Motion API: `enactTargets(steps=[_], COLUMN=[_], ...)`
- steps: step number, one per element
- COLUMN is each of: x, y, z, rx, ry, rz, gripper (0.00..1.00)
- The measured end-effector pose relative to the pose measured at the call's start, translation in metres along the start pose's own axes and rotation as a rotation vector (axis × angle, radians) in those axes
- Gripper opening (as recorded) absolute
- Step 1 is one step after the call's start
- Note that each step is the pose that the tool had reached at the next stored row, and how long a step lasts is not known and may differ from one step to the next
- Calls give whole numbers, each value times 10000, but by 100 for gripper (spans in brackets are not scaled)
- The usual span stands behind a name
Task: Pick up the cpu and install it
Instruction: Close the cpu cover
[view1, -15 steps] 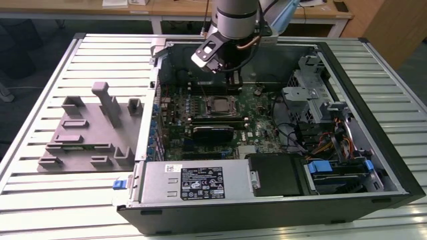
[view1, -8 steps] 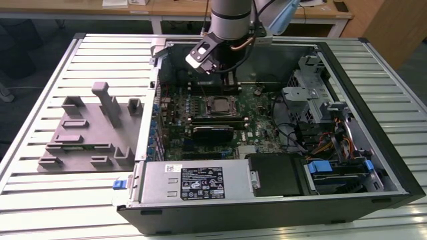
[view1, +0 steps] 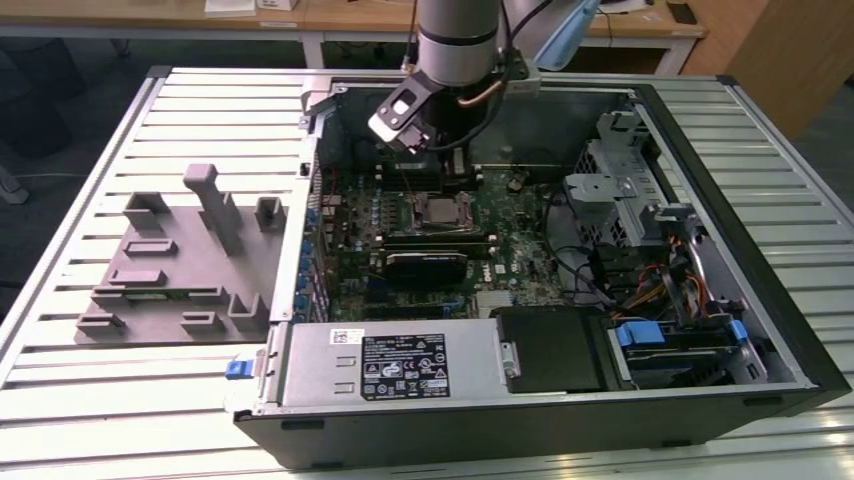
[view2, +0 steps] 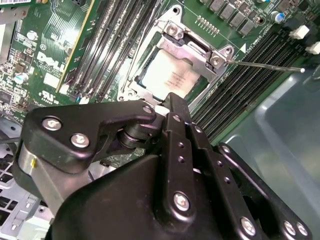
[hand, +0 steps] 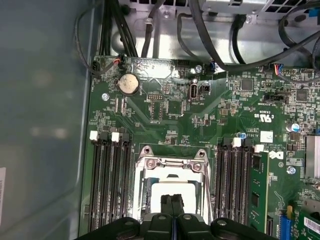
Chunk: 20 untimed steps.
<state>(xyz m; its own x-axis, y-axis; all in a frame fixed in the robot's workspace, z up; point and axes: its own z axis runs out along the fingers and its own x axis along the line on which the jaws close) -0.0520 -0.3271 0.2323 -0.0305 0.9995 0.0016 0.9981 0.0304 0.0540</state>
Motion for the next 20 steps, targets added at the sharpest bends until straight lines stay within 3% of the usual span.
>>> enactTargets(steps=[11,20], x=[0,-1], y=[-13,-13], z=[15,21], rx=[0,3], ry=[3,89], rz=[-114,-1718], gripper=[11,11])
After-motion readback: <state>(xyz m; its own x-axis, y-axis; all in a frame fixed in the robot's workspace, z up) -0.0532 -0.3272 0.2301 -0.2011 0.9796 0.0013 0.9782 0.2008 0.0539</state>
